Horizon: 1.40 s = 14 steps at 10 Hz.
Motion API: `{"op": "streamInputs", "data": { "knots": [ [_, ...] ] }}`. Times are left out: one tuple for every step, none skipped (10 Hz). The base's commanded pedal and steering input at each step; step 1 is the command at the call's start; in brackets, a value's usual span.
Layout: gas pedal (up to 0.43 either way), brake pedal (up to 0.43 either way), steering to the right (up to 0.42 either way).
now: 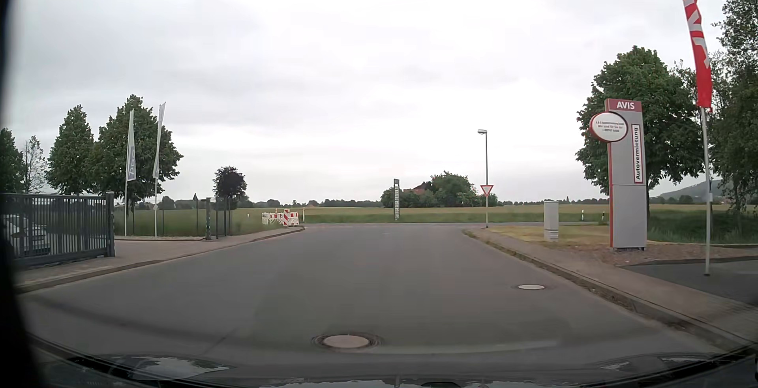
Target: Follow the waypoints while adhering to traffic rules and regulations
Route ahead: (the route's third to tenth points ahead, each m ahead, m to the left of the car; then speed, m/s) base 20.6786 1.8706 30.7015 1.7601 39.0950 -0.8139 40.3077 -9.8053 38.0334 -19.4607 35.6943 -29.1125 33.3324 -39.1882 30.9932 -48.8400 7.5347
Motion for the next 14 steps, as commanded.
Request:
{"op": "streamInputs", "data": {
  "knots": [
    [0.047, 0.0, 0.001],
    [0.047, 0.0, 0.001],
    [0.067, 0.0, 0.0],
    [0.079, 0.0, 0.0],
    [0.079, 0.0, 0.0],
    [0.079, 0.0, 0.0],
    [0.11, 0.0, 0.0],
    [0.11, 0.0, -0.001],
    [0.11, 0.0, 0.0],
    [0.118, 0.0, 0.0],
    [0.118, 0.0, 0.0],
    [0.118, 0.0, 0.0],
    [0.118, 0.0, 0.0],
    [0.118, 0.0, 0.001]
  ]
}}
